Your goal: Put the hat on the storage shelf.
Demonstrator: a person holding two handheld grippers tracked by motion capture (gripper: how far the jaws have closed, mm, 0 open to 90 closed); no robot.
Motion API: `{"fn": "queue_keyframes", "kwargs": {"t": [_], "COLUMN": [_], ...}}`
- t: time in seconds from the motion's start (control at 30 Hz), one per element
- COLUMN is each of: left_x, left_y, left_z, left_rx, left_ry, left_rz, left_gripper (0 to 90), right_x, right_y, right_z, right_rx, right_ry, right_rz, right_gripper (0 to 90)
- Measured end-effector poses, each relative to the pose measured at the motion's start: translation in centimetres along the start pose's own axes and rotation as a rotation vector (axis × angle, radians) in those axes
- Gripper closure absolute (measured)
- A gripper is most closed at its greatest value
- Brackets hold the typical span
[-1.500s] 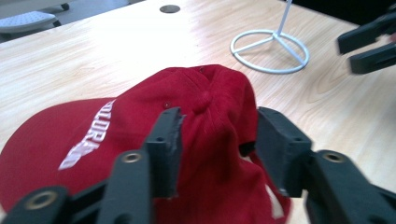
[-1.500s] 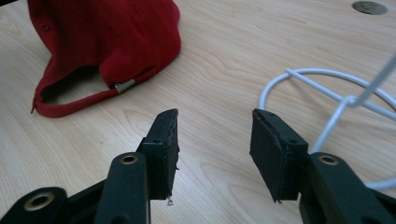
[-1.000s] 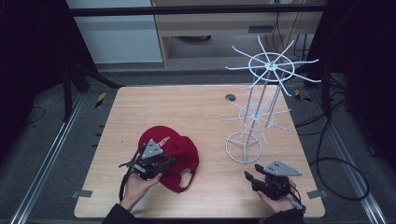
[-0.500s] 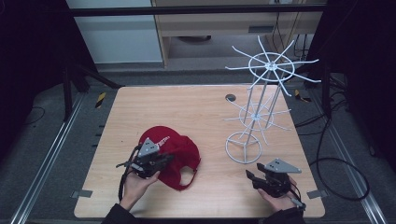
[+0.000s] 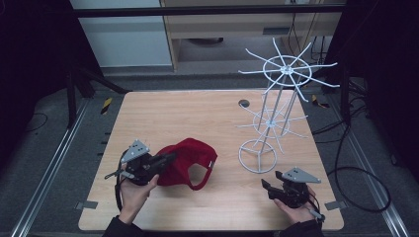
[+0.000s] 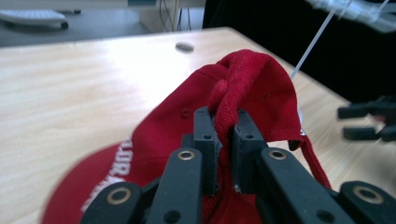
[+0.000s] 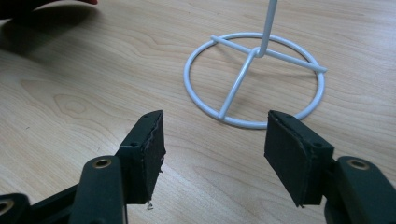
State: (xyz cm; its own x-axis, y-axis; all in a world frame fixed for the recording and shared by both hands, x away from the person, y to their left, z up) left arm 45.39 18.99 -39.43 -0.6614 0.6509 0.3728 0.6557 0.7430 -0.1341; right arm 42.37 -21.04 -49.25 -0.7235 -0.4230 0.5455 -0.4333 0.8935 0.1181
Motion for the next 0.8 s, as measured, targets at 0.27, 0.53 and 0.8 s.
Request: {"fn": "queue_keyframes", "kwargs": {"t": [0.27,0.53,0.8], "left_x": [1.1,0.6,0.5], "left_y": [-0.4,-1.3,-2.0], "left_z": [-2.8,-6.4,-10.9], "left_rx": [0.036,0.051,0.074], "left_ry": [-0.092,-0.182,-0.266], "left_rz": [0.008,0.024,0.016], "left_gripper": [82.5,82.5,82.5], "right_x": [-0.1,-0.2,-0.3], "right_y": [-0.1,-1.0,-1.9], "right_z": [0.1,0.3,0.5], "right_rx": [-0.003,-0.016,-0.039], "right_ry": [0.003,-0.013,-0.013], "right_rz": [0.008,0.056,0.096], "right_gripper": [35.8,23.3,16.4]}}
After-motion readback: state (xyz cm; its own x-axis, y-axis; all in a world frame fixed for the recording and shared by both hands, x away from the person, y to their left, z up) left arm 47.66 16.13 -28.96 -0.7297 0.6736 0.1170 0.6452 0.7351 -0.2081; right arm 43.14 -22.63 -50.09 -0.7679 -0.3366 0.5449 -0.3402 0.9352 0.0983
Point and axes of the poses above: each handheld gripper's, and its own axes: x roughly backward along the jaws, z roughly out of its underside, y roughly to its left, the point moved 3 cm from there along -x, roughly forward along the jaws, and after that the axes turned 4 degrees about -x, right-handed, at the moved point
